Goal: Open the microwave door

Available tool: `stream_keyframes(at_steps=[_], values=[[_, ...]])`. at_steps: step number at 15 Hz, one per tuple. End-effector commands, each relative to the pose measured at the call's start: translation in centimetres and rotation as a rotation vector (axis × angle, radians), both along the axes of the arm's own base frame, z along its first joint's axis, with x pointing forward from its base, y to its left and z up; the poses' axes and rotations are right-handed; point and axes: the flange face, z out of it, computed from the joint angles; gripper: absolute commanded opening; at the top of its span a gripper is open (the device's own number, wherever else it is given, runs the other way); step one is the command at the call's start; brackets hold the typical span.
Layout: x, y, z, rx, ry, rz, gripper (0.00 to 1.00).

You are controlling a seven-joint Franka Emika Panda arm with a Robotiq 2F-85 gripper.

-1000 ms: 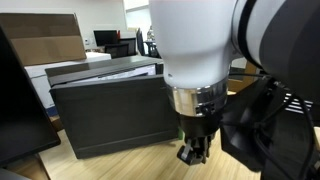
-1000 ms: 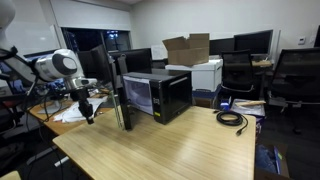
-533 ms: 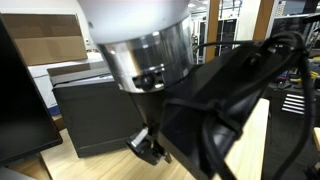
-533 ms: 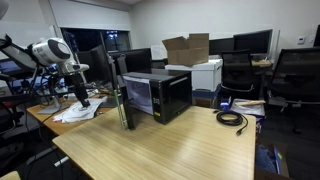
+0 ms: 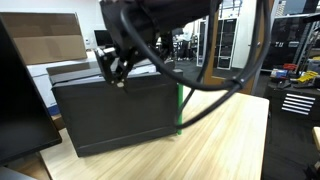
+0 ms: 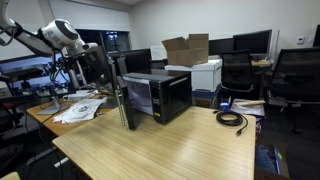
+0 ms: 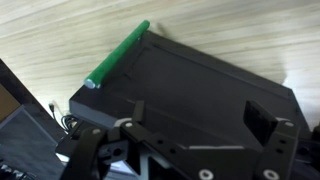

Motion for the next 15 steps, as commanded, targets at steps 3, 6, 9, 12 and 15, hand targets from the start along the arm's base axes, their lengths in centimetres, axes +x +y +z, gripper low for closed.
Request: stream_keyframes(at_steps=[3,6,9,12,15], values=[[1.9,-6.4,5.7,-0.007,-0.159,-0.138,1.00],[2.7,-10.3,6.2,-0.016,-0.185,-0.195,0.74],[3.8,-14.2,5.0,-0.013,-0.193,-0.215,0.50],[4.3,-16.5,3.2,0.019,-0.191,-0.220,0.28],[4.1,-16.2,0.7,0.056,-0.166,-0.215,0.08]])
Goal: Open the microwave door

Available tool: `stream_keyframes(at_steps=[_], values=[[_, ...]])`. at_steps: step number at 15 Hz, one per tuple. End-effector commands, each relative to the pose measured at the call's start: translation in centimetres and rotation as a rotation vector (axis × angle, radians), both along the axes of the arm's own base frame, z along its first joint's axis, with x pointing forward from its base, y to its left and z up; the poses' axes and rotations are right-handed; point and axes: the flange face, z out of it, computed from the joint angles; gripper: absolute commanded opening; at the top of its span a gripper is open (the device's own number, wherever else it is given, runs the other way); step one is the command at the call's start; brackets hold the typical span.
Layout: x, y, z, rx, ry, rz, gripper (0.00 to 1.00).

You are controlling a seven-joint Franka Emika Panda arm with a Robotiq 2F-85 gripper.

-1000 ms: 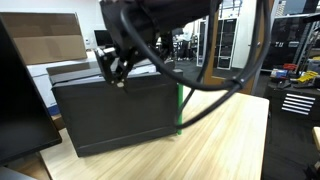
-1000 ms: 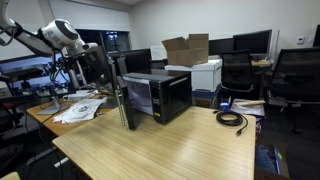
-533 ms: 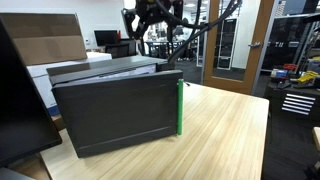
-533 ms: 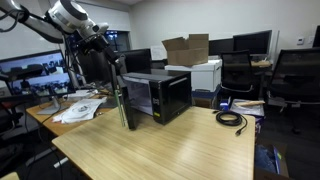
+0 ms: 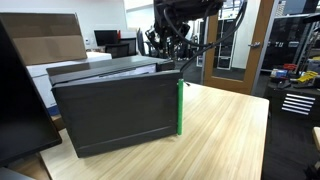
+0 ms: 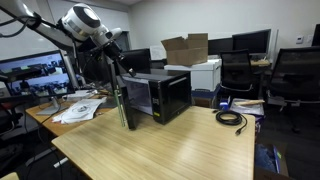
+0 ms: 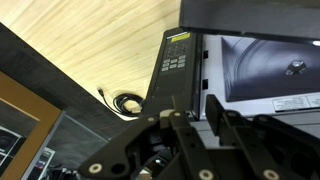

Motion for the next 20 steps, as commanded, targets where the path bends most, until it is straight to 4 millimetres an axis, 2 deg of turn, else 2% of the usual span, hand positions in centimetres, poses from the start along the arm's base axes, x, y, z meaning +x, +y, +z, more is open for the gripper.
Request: stream_keyframes(at_steps=[1,2,5,9,12,16,20], values=[[-0.5,1.2,-3.1,0.046,0.035,0.035,0.02],[-0.7,1.9,-4.0,0.054,0.056,0.038,0.00],[-1.5,5.8,-5.9,0.123,0.132,0.072,0.00],[-2.5,10.4,-5.7,0.200,0.188,0.165,0.00],[-3.1,12.5,-5.4,0.248,0.219,0.217,0.00],[-3.2,13.7,-5.3,0.346,0.254,0.281,0.00],[-2.9,16.4,-4.8,0.463,0.256,0.448,0.00]])
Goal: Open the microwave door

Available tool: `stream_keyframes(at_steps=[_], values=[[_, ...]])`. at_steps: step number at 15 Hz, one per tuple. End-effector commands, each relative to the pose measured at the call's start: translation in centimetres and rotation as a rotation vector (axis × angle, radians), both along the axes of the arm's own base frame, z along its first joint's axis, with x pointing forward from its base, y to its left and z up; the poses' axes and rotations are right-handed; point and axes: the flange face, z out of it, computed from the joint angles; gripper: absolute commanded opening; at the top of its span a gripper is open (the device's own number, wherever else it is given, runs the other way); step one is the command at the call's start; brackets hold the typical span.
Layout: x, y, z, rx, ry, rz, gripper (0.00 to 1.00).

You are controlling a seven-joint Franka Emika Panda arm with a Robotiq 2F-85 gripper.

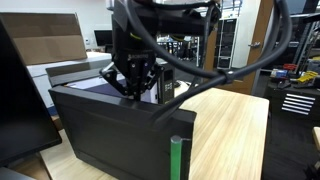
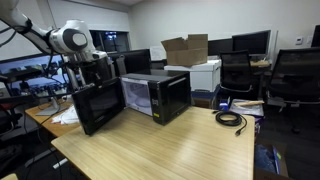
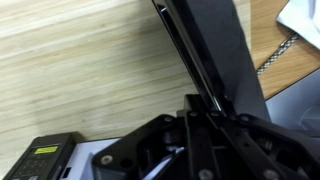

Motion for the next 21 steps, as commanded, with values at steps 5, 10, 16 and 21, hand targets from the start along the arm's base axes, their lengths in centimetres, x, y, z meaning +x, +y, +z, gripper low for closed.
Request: stream_keyframes(at_steps=[5,10,16,21], values=[[0.2,4.0,0.4,0.181,0.012,0.272,0.00],[0.0,-1.0,0.0,0.056,0.068,0.213,0.00],[0.9,-7.3,-1.0,-0.107,0.091,0.225,0.46],[0.1,-8.0,-0.8,-0.197,0.134,0.265,0.84]])
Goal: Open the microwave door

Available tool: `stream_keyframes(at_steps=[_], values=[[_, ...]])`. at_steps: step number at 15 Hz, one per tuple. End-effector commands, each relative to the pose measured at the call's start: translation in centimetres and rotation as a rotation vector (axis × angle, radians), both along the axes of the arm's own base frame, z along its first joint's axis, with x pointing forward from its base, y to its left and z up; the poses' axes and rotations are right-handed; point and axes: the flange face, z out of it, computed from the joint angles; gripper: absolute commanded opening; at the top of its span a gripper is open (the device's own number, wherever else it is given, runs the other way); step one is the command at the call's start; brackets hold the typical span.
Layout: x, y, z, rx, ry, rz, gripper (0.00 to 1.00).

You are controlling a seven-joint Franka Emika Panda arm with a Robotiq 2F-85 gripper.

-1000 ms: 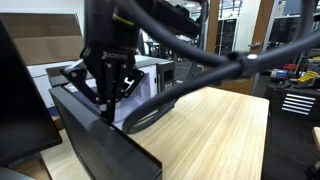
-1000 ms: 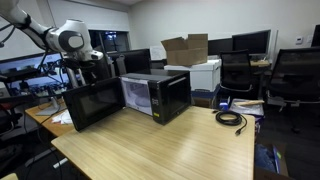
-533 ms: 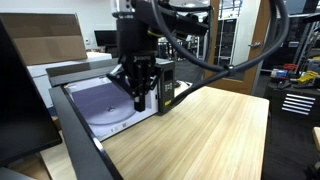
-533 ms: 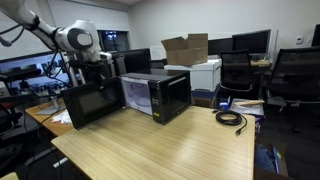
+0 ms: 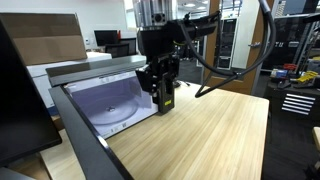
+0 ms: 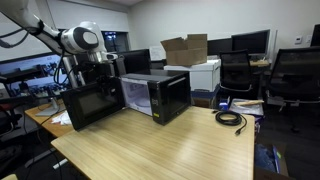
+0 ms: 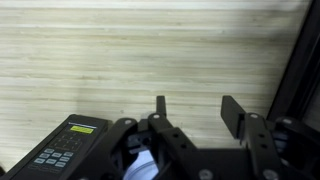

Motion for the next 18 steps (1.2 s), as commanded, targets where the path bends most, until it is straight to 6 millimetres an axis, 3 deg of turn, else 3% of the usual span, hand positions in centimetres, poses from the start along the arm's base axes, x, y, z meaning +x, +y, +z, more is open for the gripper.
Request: stream_keyframes(at_steps=[1,2,10,14,18], values=[[-2.0,-0.7,1.8,-0.053,0.013,0.033,0.94],[-2.6,-0.7,2.5,-0.061,0.004,0.036,1.00],[-8.0,-3.3,7.8,-0.029,-0.019,0.047,1.00],[-10.3,-6.6,8.9,-0.028,-0.024,0.006,1.00],[-11.4,-8.7,8.6,-0.017,-0.015,-0.015,1.00]])
